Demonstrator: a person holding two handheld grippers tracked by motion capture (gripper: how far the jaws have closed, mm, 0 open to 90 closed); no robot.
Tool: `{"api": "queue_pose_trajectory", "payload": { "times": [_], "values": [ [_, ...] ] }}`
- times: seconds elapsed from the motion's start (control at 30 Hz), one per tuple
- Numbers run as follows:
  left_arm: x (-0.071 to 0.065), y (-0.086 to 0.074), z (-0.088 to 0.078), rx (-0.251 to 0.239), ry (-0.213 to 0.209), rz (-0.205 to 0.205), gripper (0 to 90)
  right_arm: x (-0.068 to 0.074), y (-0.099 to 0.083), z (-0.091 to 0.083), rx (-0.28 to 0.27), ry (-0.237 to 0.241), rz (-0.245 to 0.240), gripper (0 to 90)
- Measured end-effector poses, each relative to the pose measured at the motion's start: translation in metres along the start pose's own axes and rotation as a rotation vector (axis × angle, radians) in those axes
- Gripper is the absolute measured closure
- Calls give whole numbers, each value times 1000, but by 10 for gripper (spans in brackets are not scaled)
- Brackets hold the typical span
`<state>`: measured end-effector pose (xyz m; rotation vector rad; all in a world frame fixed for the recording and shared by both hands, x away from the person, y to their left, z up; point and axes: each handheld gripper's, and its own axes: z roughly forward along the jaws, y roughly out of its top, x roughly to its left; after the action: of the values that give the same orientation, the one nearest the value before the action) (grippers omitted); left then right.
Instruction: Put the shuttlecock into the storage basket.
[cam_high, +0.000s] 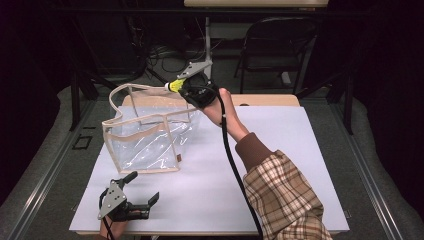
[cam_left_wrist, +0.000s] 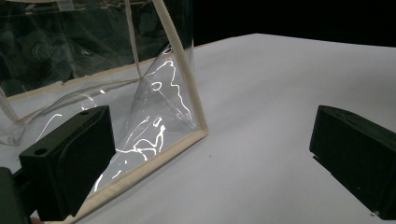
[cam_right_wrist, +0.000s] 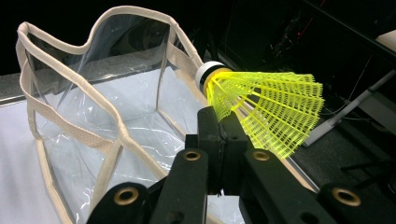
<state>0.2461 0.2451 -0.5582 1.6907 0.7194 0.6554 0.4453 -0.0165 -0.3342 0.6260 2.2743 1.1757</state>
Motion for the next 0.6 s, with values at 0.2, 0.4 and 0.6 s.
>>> {"api": "queue_pose_trajectory", "payload": {
  "times": [0.2, 0.4, 0.6],
  "values": [
    [0, 0, 0, -1, -1, 0, 2, 1, 3, 5, 12, 9, -2, 900],
    [0, 0, -1, -2, -1, 0, 2, 2, 5, 11, 35, 18, -7, 900],
    [0, 0, -1, -4, -2, -1, 2, 2, 7, 14, 48, 29, -3, 900]
  ]
}}
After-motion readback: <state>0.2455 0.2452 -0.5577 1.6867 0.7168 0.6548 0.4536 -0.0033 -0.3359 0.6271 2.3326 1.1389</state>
